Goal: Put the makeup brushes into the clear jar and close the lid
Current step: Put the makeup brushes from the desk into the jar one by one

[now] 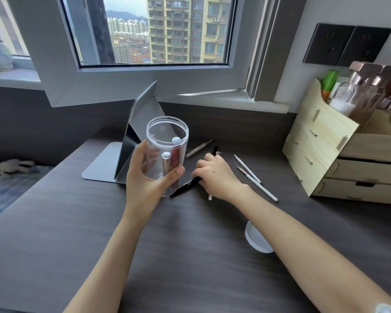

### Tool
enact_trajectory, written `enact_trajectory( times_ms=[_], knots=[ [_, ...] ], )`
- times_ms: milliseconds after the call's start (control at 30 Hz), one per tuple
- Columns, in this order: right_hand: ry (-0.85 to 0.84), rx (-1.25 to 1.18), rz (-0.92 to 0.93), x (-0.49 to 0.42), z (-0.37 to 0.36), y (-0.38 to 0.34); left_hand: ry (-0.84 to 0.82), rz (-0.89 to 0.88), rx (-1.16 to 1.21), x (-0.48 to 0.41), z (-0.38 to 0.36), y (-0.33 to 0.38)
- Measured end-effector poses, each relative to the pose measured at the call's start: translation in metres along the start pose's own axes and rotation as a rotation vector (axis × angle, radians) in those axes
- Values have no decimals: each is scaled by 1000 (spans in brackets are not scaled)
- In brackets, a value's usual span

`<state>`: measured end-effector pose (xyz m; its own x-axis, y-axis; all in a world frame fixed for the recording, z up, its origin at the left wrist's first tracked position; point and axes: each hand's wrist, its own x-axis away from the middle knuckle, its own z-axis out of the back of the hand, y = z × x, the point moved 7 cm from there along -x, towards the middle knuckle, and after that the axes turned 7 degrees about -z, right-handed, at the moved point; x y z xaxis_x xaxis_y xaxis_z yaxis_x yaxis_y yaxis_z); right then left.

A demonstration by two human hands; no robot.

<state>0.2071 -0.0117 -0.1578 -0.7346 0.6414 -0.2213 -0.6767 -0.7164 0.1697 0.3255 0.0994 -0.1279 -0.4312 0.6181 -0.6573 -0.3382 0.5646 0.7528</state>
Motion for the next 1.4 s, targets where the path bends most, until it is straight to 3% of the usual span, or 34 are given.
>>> enact_trajectory(
  times_ms=[167, 300, 367, 467, 533, 600, 667, 733, 900, 1067, 1167, 1267, 1333, 1400],
  knots=[
    [23, 215, 150, -3, 0, -11, -3, 4, -2, -1, -1, 1],
    [88, 150, 61, 9, 15, 8, 29, -2, 11, -1, 3, 4],
    [186, -96, -147, 22, 30, 36, 46, 10, 31, 0, 5, 4],
    [385, -795, -487, 53, 60, 79, 30, 17, 4, 2, 3, 3],
    [519, -1327, -489, 69, 87, 81, -12, -30, -69, 4, -4, 8],
    [640, -1620, -324, 79, 115, 70, -75, -135, -192, 7, -12, 15],
    [679, -1631, -229, 85, 135, 54, -160, -244, -328, 11, -23, 21],
    [616, -1537, -252, 87, 137, 39, -222, -274, -396, 15, -30, 21],
    [598, -819, -329, 91, 130, 24, -265, -229, -376, 19, -33, 18],
    [380, -1095, -382, 88, 102, 30, -260, -217, -392, 17, -32, 18],
    [269, -1294, -317, 82, 93, 31, -231, -204, -379, 14, -28, 18],
    [343, -1453, -411, 71, 79, 53, -156, -156, -309, 11, -21, 17],
    [380, -1405, -594, 61, 60, 74, -98, -89, -224, 10, -14, 14],
    [321, -1171, -709, 46, 38, 87, -48, -11, -154, 8, -7, 10]
  ],
)
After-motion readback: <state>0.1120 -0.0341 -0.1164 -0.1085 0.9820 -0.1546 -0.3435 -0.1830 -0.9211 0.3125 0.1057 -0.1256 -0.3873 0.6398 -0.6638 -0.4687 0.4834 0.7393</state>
